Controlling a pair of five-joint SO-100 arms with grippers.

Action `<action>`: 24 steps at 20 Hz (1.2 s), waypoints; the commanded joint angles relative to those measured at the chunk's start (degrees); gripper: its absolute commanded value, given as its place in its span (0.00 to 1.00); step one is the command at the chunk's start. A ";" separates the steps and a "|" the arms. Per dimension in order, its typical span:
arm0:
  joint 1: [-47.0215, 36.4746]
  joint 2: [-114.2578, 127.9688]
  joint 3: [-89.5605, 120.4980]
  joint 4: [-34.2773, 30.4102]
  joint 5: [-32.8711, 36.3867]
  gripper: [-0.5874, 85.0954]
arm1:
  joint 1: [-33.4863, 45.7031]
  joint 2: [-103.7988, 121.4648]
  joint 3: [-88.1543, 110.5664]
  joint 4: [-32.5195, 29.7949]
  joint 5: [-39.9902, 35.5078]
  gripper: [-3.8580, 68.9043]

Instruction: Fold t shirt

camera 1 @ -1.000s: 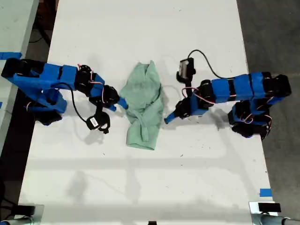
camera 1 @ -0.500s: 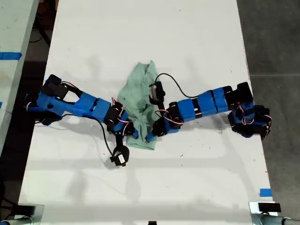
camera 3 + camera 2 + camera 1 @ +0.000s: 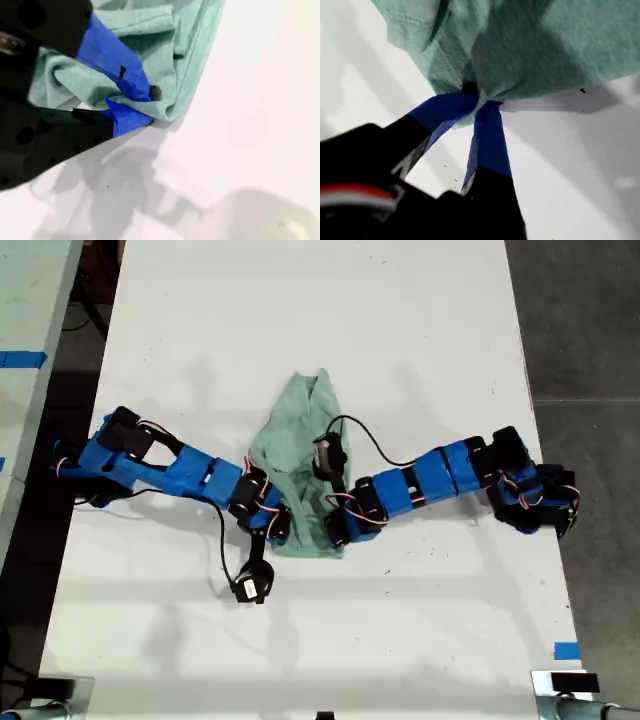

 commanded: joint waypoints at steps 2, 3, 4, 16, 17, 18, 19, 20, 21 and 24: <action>4.92 0.88 -11.16 -1.76 3.78 0.00 | -5.71 0.79 -5.89 2.46 2.99 0.07; 6.24 2.81 -12.13 -2.55 5.27 0.00 | -6.94 1.41 -8.96 4.39 2.90 0.07; 7.21 5.89 -12.04 -2.81 6.15 0.00 | -7.73 3.08 -10.81 5.45 2.46 0.07; -26.28 36.30 6.15 14.59 26.37 0.00 | 26.02 26.98 -2.29 12.30 -22.15 0.07; -30.41 37.71 7.91 14.59 29.09 0.02 | 28.74 27.07 -2.72 13.01 -23.03 0.07; -34.10 38.67 8.44 14.85 31.73 0.13 | 31.20 27.51 -3.34 13.54 -24.17 0.14; -37.27 39.46 7.82 15.47 34.98 0.28 | 33.84 27.77 -5.01 14.94 -25.49 0.36; -40.52 39.99 5.89 16.96 37.44 0.31 | 36.65 28.56 -6.68 16.61 -26.81 0.49; -43.86 40.61 2.99 18.98 39.29 0.34 | 39.64 30.76 -6.86 17.67 -27.69 0.55; -53.70 47.46 -0.70 21.09 43.24 0.35 | 47.81 38.58 -7.38 22.68 -30.67 0.59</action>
